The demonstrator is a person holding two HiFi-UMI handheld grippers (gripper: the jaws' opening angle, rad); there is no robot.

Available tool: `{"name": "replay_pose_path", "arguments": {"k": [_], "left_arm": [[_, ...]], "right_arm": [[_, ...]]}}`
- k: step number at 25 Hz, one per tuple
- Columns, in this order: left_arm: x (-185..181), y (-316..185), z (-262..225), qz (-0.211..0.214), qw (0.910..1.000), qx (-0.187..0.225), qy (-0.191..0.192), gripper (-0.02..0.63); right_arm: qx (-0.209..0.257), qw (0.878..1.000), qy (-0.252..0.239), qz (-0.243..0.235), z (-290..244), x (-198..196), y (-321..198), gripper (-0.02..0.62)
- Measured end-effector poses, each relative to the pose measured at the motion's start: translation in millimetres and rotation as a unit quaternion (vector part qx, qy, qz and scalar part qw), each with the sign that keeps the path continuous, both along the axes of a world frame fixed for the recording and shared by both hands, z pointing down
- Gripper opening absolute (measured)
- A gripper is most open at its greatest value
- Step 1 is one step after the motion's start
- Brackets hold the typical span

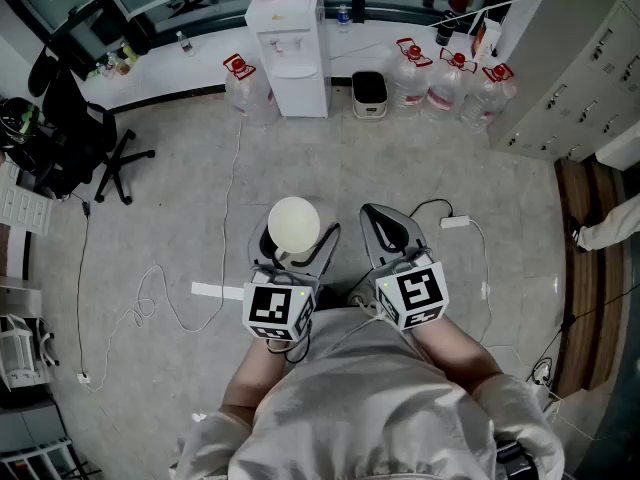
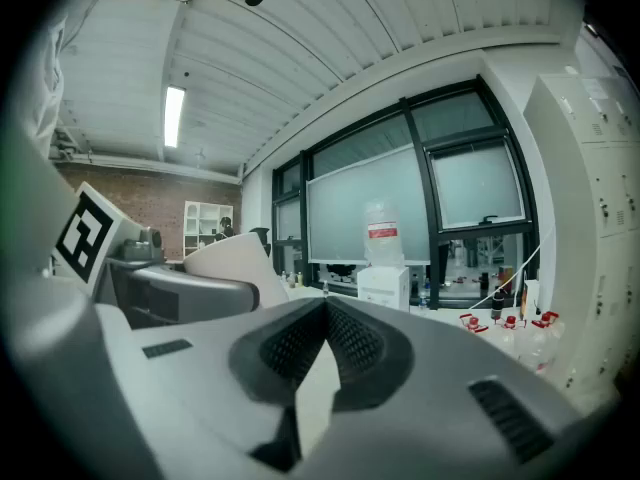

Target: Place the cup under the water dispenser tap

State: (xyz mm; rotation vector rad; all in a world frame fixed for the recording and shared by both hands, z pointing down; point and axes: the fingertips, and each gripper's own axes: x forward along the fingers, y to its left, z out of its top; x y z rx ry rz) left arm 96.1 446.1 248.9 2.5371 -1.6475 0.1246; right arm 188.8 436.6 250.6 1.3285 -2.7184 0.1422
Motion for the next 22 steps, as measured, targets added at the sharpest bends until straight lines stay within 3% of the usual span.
{"name": "replay_pose_path", "arguments": {"k": [8, 22], "left_arm": [[-1.7, -1.5, 2.1, -0.002, 1.0, -0.003, 0.003, 0.413], [6.0, -17.2, 18.8, 0.005, 0.9998, -0.02, 0.004, 0.413]], "right_arm": [[-0.003, 1.0, -0.008, 0.005, 2.2, 1.4, -2.0, 0.028], [-0.049, 0.998, -0.029, 0.023, 30.8, 18.2, -16.9, 0.028]]}}
